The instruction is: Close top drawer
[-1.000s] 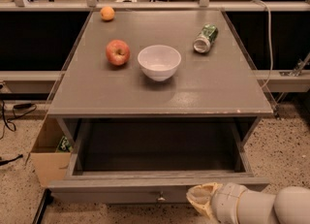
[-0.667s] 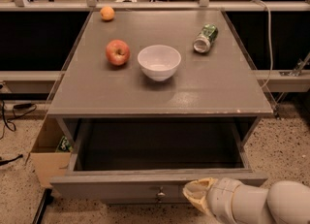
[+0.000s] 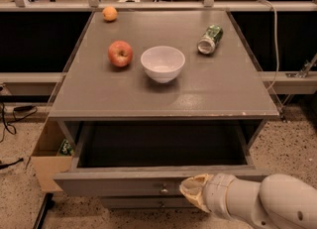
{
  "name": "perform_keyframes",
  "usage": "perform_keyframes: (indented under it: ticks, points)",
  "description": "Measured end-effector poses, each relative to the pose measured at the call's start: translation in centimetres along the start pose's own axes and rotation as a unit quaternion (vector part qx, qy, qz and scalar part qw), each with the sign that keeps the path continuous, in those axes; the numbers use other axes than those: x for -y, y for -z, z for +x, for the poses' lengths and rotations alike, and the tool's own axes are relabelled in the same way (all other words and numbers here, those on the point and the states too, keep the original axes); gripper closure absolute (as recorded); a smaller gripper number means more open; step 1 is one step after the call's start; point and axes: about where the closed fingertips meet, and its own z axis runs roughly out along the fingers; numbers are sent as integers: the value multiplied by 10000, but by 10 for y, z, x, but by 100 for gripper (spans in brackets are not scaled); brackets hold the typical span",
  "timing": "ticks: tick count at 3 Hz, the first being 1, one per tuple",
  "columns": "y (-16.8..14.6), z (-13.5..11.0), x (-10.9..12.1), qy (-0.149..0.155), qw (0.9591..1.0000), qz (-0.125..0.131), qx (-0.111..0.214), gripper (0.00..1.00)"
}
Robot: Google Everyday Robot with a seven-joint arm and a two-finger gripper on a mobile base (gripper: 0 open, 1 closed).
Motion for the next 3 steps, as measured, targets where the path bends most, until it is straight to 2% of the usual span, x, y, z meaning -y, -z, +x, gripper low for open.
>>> perform_keyframes:
  ticks: [2,3]
  points:
    - [-17,-18,10,130,9999,-12,53,100]
    - [-34,-33,42,126,9998,142,76,100]
